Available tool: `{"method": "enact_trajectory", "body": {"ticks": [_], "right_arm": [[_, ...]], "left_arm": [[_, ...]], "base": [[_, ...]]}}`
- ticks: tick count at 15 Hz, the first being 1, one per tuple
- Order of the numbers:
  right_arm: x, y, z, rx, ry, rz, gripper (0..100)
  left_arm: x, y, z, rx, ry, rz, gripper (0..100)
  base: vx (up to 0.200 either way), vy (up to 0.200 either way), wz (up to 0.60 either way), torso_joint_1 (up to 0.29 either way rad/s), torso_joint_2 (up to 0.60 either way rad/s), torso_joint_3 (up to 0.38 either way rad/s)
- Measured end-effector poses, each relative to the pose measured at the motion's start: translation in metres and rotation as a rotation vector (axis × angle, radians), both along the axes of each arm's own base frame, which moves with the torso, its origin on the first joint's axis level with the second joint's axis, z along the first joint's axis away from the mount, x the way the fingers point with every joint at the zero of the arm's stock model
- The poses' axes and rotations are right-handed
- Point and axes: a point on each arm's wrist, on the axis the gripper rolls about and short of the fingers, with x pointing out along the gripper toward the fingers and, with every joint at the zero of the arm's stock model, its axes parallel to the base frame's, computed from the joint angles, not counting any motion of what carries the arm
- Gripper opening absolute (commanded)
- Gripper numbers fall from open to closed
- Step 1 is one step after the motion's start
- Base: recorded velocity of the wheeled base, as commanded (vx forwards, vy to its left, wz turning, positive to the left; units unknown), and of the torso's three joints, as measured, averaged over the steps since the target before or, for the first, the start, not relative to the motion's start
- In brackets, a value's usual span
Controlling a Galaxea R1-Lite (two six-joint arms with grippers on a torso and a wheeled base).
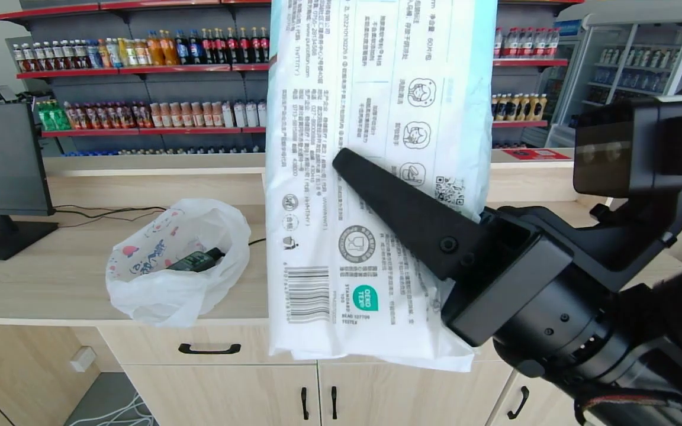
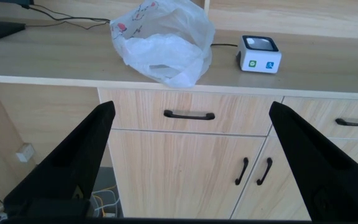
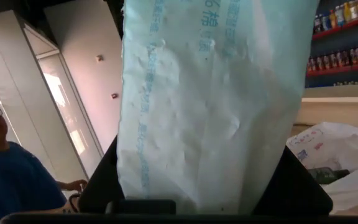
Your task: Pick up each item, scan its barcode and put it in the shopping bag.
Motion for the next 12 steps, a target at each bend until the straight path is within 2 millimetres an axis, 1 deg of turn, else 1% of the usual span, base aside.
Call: {"method": "enact_trajectory", "body": {"ticks": [1, 3, 5, 8, 12], "right_arm": [[0.003, -0.003, 0.002, 0.007, 0.001, -0.013, 0], [0.006, -0.014, 0.011, 0.057, 0.015, -0.063, 0], [-0.001, -0.029, 0.020, 0.115, 0.040, -0.103, 0], [-0.013, -0.048, 0.018, 0.115, 0.057, -0.121, 0], [-0.019, -0.056, 0.019, 0.120, 0.052, -0.120, 0]], "left_arm": [[0.000, 0.000, 0.000, 0.001, 0.000, 0.000, 100], [0.000, 0.000, 0.000, 0.001, 0.000, -0.001, 100], [0.000, 0.000, 0.000, 0.001, 0.000, -0.001, 100], [0.000, 0.000, 0.000, 0.002, 0.000, -0.001, 100], [0.000, 0.000, 0.000, 0.003, 0.000, -0.002, 100]], "base": [[0.000, 0.000, 0.00, 0.000, 0.00, 0.000], [0.000, 0.000, 0.00, 0.000, 0.00, 0.000], [0.000, 0.000, 0.00, 0.000, 0.00, 0.000], [0.000, 0.000, 0.00, 0.000, 0.00, 0.000], [0.000, 0.000, 0.00, 0.000, 0.00, 0.000]]}}
